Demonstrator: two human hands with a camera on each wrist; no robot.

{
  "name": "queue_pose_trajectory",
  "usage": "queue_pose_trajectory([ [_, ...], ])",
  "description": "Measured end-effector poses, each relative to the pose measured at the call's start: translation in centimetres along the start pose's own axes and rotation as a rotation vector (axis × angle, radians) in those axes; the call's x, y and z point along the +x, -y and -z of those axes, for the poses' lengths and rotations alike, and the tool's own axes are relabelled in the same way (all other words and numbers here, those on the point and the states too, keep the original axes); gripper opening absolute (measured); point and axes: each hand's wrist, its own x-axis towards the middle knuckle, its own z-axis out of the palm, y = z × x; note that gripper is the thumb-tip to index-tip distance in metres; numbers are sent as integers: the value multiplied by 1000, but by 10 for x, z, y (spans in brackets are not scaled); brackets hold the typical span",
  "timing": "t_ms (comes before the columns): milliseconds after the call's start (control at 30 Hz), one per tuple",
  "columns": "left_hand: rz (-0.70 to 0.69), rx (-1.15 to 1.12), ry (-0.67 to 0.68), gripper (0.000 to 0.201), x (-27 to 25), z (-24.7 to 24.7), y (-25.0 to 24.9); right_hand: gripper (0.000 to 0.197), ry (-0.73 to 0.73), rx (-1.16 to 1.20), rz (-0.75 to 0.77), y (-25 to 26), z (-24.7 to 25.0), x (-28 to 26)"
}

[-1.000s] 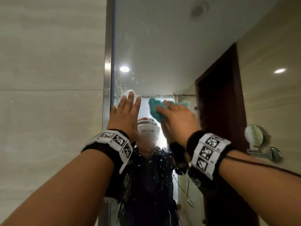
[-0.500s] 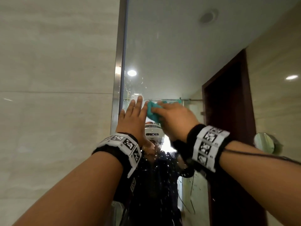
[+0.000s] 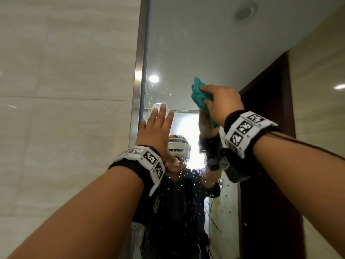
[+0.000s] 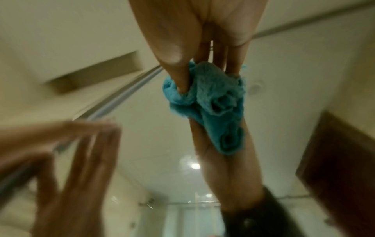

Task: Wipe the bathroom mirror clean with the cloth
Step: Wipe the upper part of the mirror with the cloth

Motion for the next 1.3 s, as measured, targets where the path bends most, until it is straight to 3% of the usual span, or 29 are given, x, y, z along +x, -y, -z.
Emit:
queue_pose_trajectory([
  [100, 0, -6, -14, 141, 1, -2, 1, 49, 5, -64, 57, 12, -17, -17],
  [233, -1, -19, -6, 141, 1, -1, 0, 57, 170, -77, 215, 17, -29, -45],
  [333, -15, -106, -30, 134, 1, 5, -1, 68, 232, 88, 174, 5, -17, -41],
  [400, -38, -280, -127, 122, -3, 8, -1, 64, 237, 158, 194, -3, -13, -39],
  [467, -85, -415, -266, 105, -10, 11, -5, 54, 165, 44, 242, -9, -12, -42],
  [567, -198, -440, -407, 70, -18, 15, -12, 48, 89, -49, 167, -15, -10, -48],
  [700, -356, -438, -429, 46, -11, 16, -25, 55, 153, 399, 17, -13, -8, -52],
  [833, -376, -408, -308, 43, -3, 8, -37, 56, 164, 536, 10, -14, -6, -53],
  [1033, -393, -85, -188, 73, -1, -7, -33, 69, 175, 271, 73, -17, 4, -56],
  [1167, -408, 57, -212, 76, 1, 2, -26, 48, 54, 2, 17, -13, 8, -55],
  [1300, -368, 107, -207, 67, 5, 1, -27, 42, 85, -37, 1, -8, 4, -51],
])
